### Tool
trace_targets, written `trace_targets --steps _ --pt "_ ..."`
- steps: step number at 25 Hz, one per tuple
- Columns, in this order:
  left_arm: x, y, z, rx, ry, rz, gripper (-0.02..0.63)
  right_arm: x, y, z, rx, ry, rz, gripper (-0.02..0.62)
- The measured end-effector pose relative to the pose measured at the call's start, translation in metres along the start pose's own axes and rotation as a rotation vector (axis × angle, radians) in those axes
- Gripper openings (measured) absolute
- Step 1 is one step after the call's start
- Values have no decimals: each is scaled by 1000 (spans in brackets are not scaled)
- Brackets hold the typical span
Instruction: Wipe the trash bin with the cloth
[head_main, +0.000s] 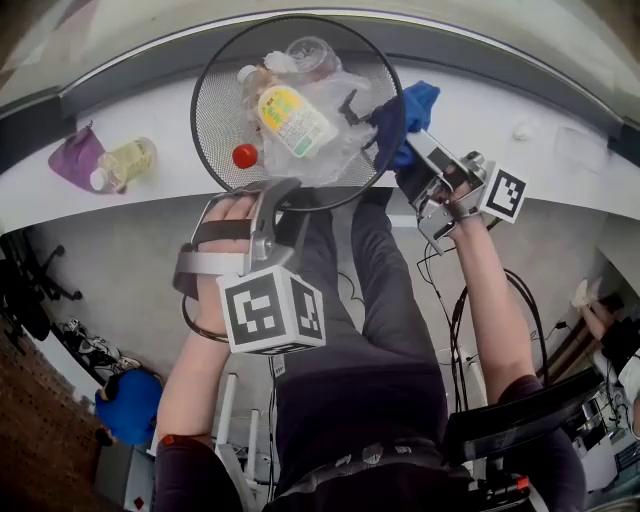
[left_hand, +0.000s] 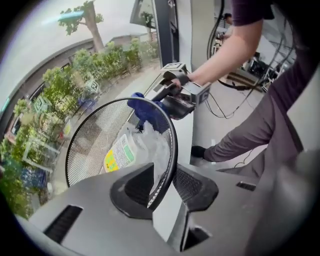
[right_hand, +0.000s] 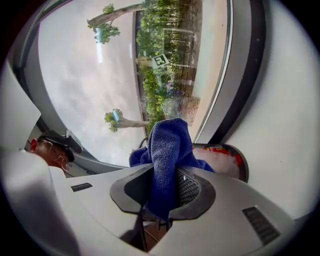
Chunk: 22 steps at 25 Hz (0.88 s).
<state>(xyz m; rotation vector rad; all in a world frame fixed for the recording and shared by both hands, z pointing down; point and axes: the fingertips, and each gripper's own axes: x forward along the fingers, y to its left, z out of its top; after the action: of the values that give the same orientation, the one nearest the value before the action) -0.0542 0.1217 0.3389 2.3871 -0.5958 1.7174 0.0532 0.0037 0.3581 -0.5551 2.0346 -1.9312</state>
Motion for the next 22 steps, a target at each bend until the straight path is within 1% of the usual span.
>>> trace_targets --steps 2,5,7,9,10,11,12,13,14,15,17,19,20,21,22 --pt "3 -1 5 -57 9 14 106 -4 -5 -24 -10 50 -30 94" --pt "10 0 21 -152 -6 20 83 -5 -9 -63 -36 149 -63 94" --pt "15 2 32 -191 -16 39 71 -3 -11 -91 -19 216 -72 94" --pt "17 3 38 -210 -28 48 67 -1 -11 -113 -8 281 -70 94" --pt "15 2 40 -217 -42 40 68 0 -11 -116 -3 290 -66 94" --pt "11 1 42 -222 -65 23 69 -1 -10 -111 6 273 -62 94" --pt "5 0 43 -218 -92 7 114 -4 -10 -99 13 238 -59 94" --pt "-5 0 42 -196 -114 0 182 -8 -8 -82 8 195 -58 94" --pt "-15 3 38 -154 -123 6 196 -13 -6 -61 -13 150 -57 94" --pt "-23 7 29 -99 -117 21 196 -17 -2 -38 -46 104 -50 94" --pt "-26 15 2 18 -65 42 196 -21 15 13 -118 12 -24 94" --pt "-17 18 -26 120 0 17 196 -15 34 58 -193 -56 4 94" --pt "-12 19 -36 164 23 1 196 -7 41 74 -233 -64 10 94" --pt "-8 21 -42 197 34 -6 196 4 45 83 -270 -48 9 94" --pt "-5 23 -45 213 33 -1 196 16 45 84 -301 -9 2 94"
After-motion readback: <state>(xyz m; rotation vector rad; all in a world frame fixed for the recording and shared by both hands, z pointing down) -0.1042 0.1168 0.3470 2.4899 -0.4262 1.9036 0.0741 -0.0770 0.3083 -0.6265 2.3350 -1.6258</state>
